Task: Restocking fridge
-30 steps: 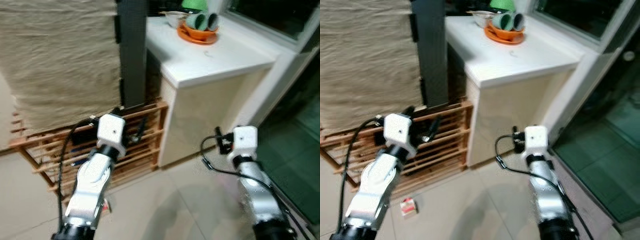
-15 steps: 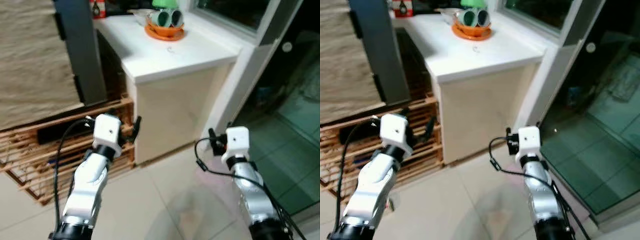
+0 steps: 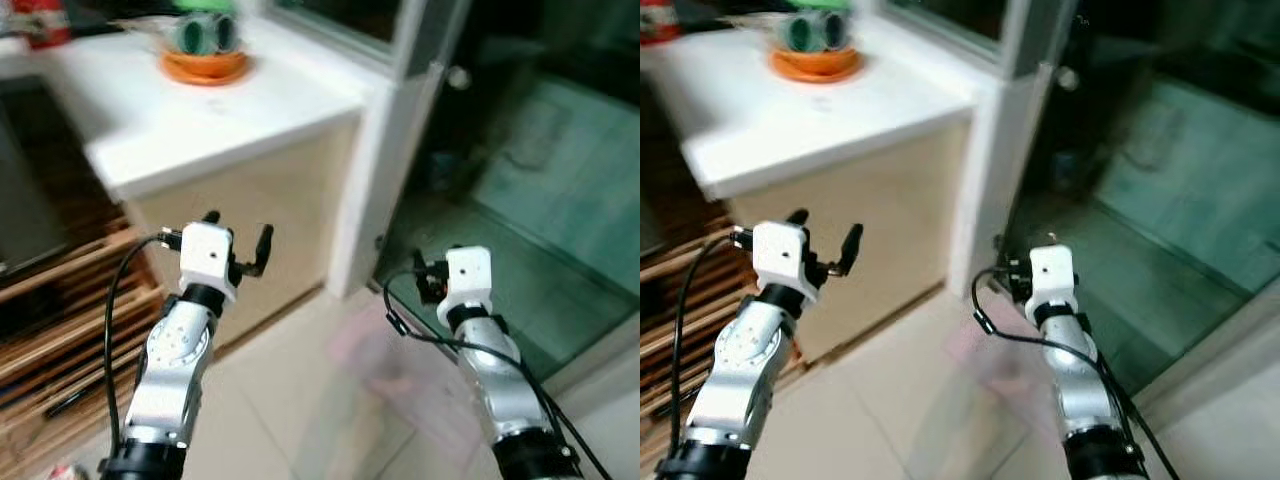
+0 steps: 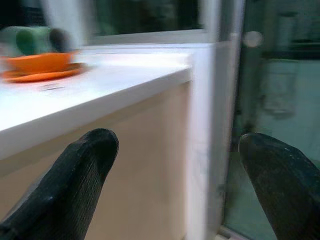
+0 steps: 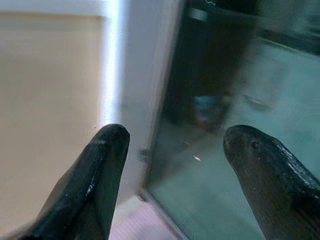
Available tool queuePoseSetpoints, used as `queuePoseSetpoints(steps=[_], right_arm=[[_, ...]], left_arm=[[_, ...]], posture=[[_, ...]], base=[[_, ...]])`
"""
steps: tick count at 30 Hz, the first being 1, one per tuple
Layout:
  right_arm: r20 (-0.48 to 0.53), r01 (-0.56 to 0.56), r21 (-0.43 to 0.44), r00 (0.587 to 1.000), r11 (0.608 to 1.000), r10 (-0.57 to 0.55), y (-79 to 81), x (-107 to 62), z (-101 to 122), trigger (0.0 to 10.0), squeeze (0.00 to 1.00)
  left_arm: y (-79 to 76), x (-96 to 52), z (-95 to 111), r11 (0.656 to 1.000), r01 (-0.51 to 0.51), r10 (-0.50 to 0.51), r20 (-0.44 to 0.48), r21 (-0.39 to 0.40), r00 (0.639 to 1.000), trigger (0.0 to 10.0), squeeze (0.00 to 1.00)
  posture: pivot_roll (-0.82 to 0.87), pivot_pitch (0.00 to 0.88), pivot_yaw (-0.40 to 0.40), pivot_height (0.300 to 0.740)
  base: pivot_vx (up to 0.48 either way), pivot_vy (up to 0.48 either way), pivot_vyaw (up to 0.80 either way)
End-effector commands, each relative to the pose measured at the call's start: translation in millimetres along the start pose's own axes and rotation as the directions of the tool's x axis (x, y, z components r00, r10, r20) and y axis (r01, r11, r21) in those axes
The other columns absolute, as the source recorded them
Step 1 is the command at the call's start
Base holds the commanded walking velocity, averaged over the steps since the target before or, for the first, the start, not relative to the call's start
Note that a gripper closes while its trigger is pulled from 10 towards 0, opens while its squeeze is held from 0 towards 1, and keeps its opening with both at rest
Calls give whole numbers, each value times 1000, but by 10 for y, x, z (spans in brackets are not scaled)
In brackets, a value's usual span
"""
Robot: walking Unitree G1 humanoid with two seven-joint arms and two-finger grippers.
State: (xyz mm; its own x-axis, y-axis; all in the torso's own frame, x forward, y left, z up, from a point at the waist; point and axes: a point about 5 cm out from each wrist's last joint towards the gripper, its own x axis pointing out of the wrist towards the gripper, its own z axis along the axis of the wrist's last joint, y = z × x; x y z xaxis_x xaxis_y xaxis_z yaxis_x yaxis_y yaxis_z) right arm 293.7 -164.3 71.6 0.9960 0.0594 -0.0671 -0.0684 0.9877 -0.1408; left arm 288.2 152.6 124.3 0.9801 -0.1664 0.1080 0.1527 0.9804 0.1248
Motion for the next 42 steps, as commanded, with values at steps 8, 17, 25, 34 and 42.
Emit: queuePoseSetpoints(steps=[8,17,25,34,42], right_arm=[[-25,73,13,997,997,-72,-150,8,-18,10000,0],[-66,137,53,989,989,-134,-255,-30,-78,10000,0],[-131,157,142,982,977,-139,-298,-432,-184,10000,0],[-140,208,134,972,969,-189,-444,-670,-134,10000,0],[-151,208,122,970,970,-189,-448,-685,-147,10000,0]], left_arm=[[-98,38,-82,1000,20,-19,-56,21,998,10000,0],[-151,-63,-234,997,28,-38,-148,-69,988,10000,0],[-34,-455,-530,995,-7,-33,-381,-103,924,10000,0],[-130,-365,-311,987,52,-96,-304,-150,948,10000,0],[-174,-347,-286,985,76,-120,-297,-156,947,10000,0]], posture=[[-22,0,-47,740],[-26,0,-50,740],[-27,0,-52,740],[-52,0,-51,740],[-60,0,-46,740]], base=[[0,0,-246],[0,0,0],[0,0,0],[0,0,0],[0,0,0]])
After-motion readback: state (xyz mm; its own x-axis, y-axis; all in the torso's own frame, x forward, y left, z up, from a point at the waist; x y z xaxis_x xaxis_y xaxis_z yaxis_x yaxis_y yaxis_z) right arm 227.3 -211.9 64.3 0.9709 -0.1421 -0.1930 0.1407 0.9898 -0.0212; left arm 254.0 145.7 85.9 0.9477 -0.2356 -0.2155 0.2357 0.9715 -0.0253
